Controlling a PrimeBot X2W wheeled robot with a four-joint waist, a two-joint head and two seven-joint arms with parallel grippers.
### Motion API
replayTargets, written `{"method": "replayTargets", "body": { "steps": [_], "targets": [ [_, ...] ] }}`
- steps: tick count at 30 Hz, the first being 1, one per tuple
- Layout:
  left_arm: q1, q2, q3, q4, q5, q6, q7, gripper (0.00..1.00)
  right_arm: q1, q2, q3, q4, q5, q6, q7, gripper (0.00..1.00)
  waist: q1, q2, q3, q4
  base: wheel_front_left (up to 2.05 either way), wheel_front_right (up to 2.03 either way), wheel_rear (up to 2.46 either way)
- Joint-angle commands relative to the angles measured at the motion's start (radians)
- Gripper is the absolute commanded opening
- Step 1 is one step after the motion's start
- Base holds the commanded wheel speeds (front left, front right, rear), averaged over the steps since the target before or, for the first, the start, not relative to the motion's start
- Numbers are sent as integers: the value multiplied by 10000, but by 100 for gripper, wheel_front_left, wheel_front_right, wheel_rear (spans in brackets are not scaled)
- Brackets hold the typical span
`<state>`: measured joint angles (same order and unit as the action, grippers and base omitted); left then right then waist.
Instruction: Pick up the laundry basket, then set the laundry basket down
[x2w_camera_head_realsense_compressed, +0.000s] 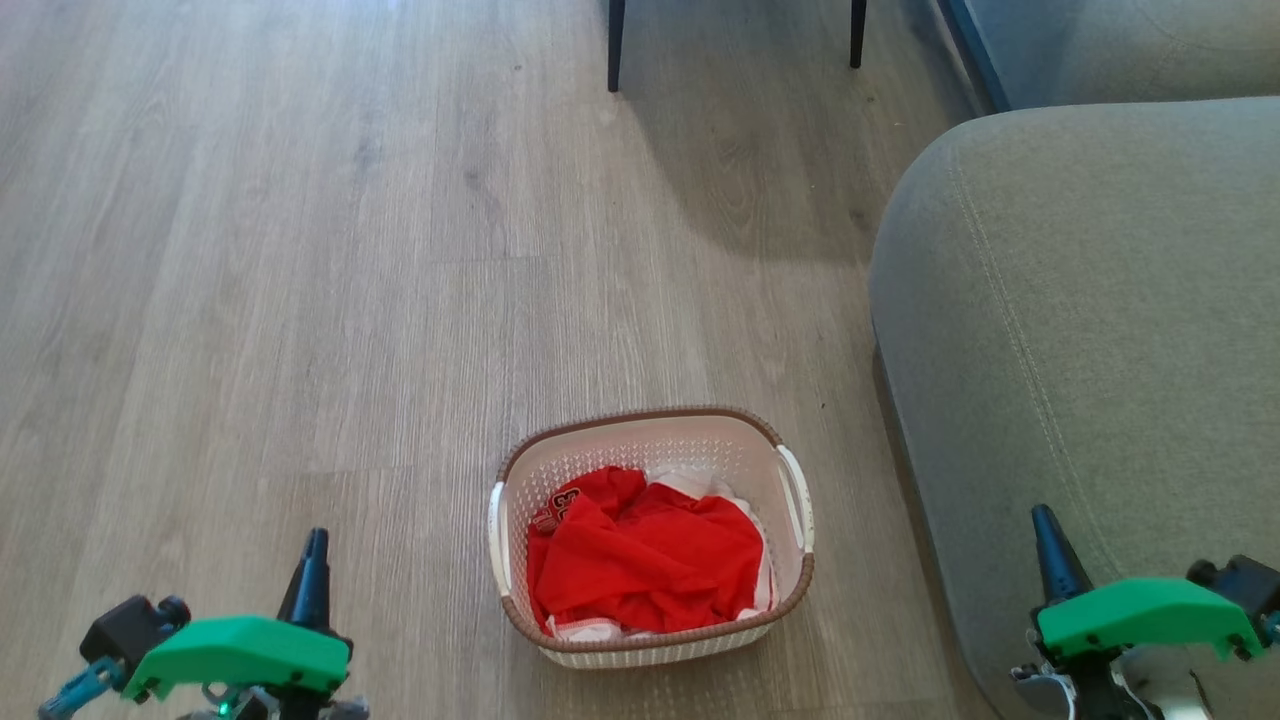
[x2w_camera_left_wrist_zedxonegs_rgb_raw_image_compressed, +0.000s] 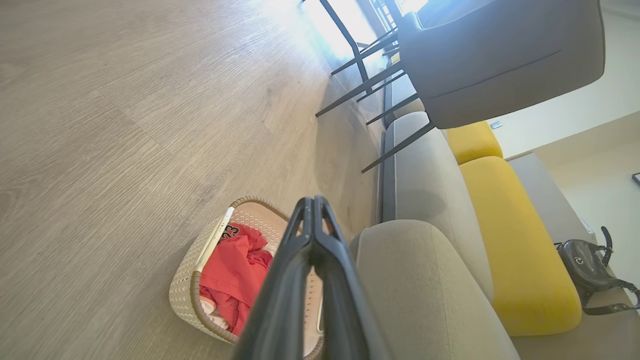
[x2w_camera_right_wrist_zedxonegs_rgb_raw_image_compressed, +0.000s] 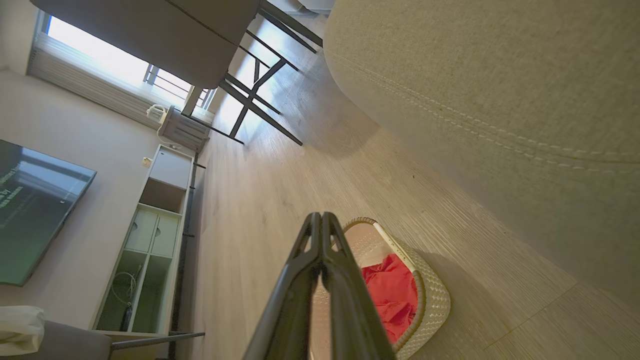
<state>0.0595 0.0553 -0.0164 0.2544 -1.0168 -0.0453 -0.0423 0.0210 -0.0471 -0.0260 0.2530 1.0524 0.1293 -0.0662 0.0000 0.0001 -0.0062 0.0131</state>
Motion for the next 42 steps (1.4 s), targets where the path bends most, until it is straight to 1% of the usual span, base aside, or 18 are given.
{"method": "replayTargets", "body": {
  "steps": [1, 42],
  "targets": [
    [-546, -4, 352, -250, -288, -118, 99, 0, -592, -225, 63, -274, 315, 9, 97, 0, 0, -1, 3, -3, 0, 0, 0],
    [-1449, -32, 1107, -121, -4796, -706, 1260, 0, -1128, -247, -445, -135, 4715, 13, 1258, 0, 0, -1, 75, -105, 0, 0, 0]
  ]
}}
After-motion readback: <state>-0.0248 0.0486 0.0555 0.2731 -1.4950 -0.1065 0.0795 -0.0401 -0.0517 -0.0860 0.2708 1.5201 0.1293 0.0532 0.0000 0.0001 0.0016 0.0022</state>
